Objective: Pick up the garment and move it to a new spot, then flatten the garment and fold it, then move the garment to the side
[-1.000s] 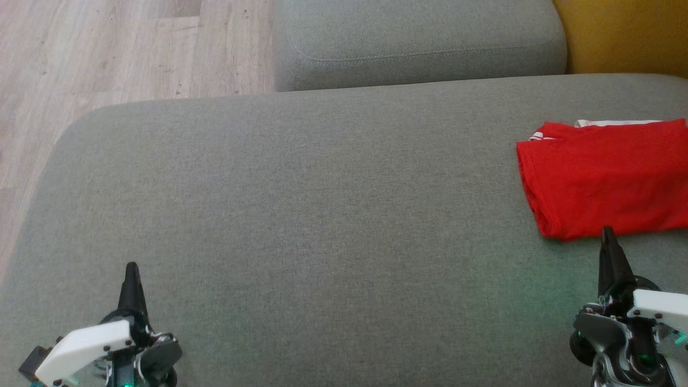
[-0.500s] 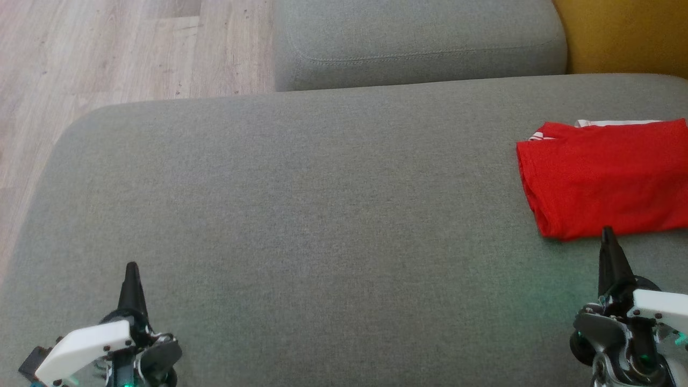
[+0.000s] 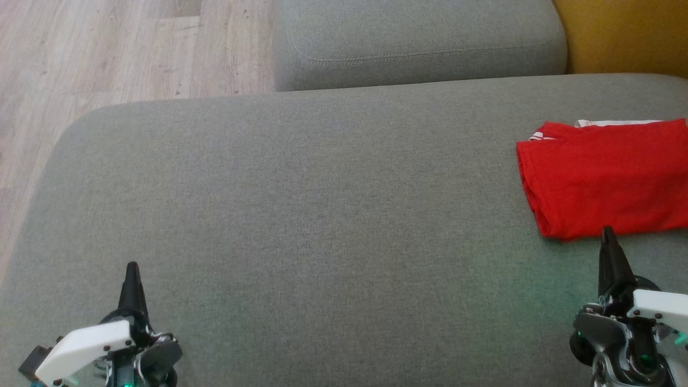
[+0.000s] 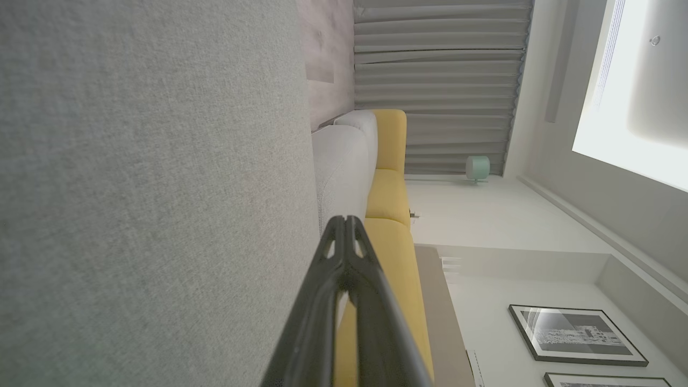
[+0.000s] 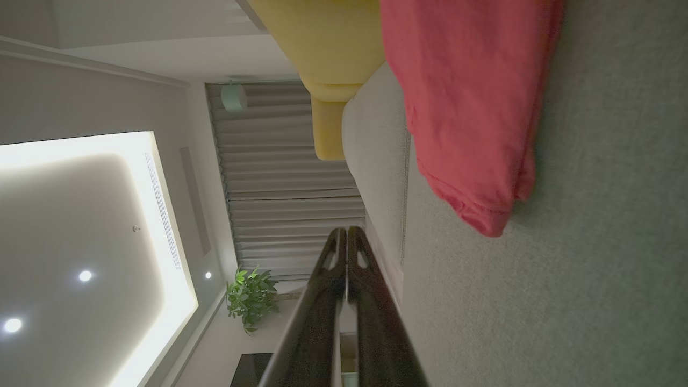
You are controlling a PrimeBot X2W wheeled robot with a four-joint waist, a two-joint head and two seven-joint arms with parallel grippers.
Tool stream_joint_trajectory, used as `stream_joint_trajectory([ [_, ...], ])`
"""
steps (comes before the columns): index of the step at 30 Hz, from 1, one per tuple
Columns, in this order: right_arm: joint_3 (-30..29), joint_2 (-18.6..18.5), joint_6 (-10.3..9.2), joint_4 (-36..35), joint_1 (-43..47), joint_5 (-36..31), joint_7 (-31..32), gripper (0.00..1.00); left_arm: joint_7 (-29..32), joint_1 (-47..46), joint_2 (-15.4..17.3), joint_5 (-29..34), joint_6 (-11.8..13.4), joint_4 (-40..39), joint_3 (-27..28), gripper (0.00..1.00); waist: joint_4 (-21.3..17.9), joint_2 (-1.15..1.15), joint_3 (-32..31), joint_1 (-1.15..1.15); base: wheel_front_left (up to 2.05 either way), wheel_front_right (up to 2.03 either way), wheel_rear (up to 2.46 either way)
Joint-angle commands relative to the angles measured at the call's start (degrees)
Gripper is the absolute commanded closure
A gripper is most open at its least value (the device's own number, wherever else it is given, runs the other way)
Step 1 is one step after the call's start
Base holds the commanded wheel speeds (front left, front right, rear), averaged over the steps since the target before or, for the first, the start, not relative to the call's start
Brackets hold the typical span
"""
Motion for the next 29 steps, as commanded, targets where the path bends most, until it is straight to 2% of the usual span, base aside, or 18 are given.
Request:
stream_joint_trajectory([
  [1,1.13,-0.24,0.40,-1.83,-2.90,-0.23,0.38,1.00,0.22,-2.97,0.24,0.57,-0.36,-1.61,2.32,1.00,0.00,0.00,0.00,0.00,0.00,0.00,0.00],
  [29,1.13,-0.24,0.40,-1.83,-2.90,-0.23,0.39,1.00,0.23,-2.97,0.23,0.58,-0.36,-1.61,2.33,1.00,0.00,0.00,0.00,0.00,0.00,0.00,0.00],
])
